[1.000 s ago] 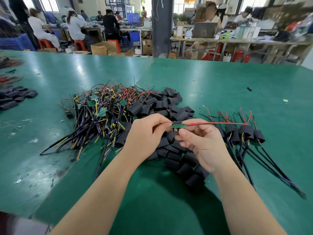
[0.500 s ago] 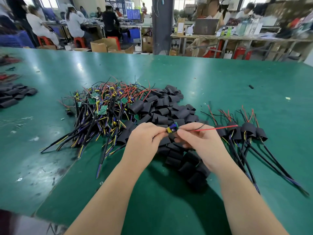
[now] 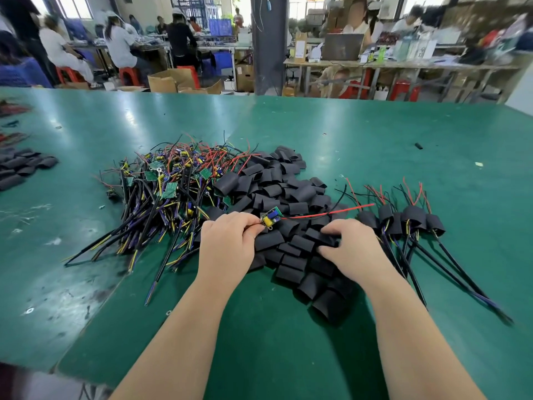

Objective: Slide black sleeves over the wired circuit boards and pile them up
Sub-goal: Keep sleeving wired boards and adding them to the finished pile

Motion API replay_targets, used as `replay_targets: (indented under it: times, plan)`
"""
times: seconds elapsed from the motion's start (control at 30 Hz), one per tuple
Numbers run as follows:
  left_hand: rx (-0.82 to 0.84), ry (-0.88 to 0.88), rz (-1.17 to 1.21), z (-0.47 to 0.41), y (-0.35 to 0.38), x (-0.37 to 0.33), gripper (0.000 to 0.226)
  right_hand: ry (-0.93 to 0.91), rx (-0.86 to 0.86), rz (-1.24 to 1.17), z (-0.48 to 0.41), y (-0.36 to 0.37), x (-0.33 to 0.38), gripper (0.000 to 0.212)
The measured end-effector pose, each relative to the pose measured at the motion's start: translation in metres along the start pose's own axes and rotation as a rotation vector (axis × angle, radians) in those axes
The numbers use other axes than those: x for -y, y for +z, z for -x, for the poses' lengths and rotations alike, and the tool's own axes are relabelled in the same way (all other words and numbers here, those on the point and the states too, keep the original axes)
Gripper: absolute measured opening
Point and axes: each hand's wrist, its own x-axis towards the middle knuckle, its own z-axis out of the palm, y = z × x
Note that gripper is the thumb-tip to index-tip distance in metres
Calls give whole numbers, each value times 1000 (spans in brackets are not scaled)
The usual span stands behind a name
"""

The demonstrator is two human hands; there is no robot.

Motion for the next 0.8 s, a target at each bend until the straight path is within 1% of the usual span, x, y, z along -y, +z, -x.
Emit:
replay_targets:
  times: [0.07, 0.13, 0.23, 0.33, 0.43, 0.53, 0.63, 0.67, 0.7, 0.73, 0.77, 0.8]
  plan:
    - [-2, 4, 4, 0, 0, 1, 6, -20, -17, -32, 1, 3, 3, 22]
    - [0, 11, 9, 0, 0, 1, 5, -45, -34, -29, 1, 6, 7, 20]
    - [17, 16, 15, 1, 0, 2, 6, -82, -47, -16, 3, 10, 13, 25]
    - [27, 5, 3, 0, -2, 3, 6, -76, -4, 56, 1, 10, 13, 32]
    - [20, -6, 11, 0, -2, 4, 6, -80, 40, -43, -1, 11, 10, 35]
    - [9, -19, 24, 0, -3, 5, 7, -115, -19, -183, -4, 11, 6, 34]
    - [23, -39, 58, 0, -4, 6, 7, -70, -125, -453, -6, 3, 2, 44]
    - [43, -44, 84, 0, -5, 6, 6, -32, -174, -551, -8, -1, 2, 41]
    - [74, -48, 118, 0, -6, 7, 7, 8, -224, -699, -9, -6, 1, 34]
    - [113, -49, 151, 0, -7, 9, 8, 52, -254, -921, -9, -11, 1, 26]
    - [159, -53, 171, 0, -8, 10, 9, 91, -244, -1210, -9, -16, 2, 17]
    - [211, -61, 177, 0, -9, 12, 9, 115, -194, -1491, -9, -19, 1, 10]
